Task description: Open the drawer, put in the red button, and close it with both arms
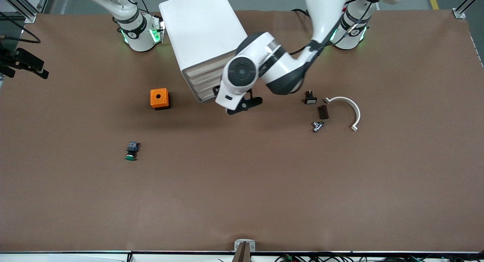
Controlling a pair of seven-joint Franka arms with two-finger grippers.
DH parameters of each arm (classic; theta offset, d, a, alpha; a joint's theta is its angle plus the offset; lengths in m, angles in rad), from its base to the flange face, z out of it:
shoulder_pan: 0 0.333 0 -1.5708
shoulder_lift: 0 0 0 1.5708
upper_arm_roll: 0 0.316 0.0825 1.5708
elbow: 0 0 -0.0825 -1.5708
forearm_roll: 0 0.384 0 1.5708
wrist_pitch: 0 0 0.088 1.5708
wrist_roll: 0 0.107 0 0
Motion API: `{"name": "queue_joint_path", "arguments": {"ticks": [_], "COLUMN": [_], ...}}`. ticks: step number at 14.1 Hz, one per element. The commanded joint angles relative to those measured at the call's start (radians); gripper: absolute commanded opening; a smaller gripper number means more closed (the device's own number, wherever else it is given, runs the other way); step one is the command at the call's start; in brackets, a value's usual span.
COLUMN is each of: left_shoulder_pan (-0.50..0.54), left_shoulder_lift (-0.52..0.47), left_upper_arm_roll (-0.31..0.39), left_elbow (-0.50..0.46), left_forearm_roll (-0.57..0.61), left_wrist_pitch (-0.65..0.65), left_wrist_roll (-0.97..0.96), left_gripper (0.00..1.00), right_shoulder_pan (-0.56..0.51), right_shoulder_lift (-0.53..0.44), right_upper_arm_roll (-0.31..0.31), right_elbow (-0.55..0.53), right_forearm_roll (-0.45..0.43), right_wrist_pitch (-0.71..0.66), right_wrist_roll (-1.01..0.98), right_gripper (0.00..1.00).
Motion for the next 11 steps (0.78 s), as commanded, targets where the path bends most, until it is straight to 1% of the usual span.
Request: {"name": "queue_joint_path", "arguments": {"ticks": [1,2,4,6,7,9,11], "left_shoulder_pan": [0.109,0.146,0.215,0.292,0.336,0.401,0.473], "left_shoulder_lift": [-0.11,-0.144,-0.246,-0.377,-0.427,-0.515,-0.576], "left_upper_arm_roll": [-0.005,0.0,-0.006,-0.008,-0.01,-0.011,-0.01], "left_elbow": [-0.035,-0.044,-0.122,-0.255,-0.304,-0.389,-0.433], "left_forearm_roll": [0.022,0.029,0.108,0.118,0.13,0.176,0.183], "left_wrist_pitch": [-0.135,-0.187,-0.232,-0.235,-0.235,-0.237,-0.237], "left_wrist_roll": [0.191,0.271,0.414,0.523,0.586,0.794,0.928], "left_gripper": [1.0,1.0,1.0,1.0,1.0,1.0,1.0], "right_shoulder_pan": [-0.015,-0.017,-0.023,-0.044,-0.058,-0.061,-0.053], "right_shoulder_lift": [-0.033,-0.033,-0.035,-0.035,-0.035,-0.035,-0.041], "right_upper_arm_roll": [0.01,0.01,0.013,0.034,0.05,0.054,0.053], "right_elbow": [-0.034,-0.034,-0.034,-0.036,-0.036,-0.036,-0.036], "right_forearm_roll": [-0.013,-0.011,-0.011,-0.01,-0.01,-0.008,-0.005], "right_wrist_pitch": [0.016,0.016,0.014,0.012,0.011,0.011,0.011], "right_wrist_roll": [-0.029,-0.029,-0.027,-0.027,-0.027,-0.027,-0.026], "right_gripper": [1.0,1.0,1.0,1.0,1.0,1.0,1.0]}}
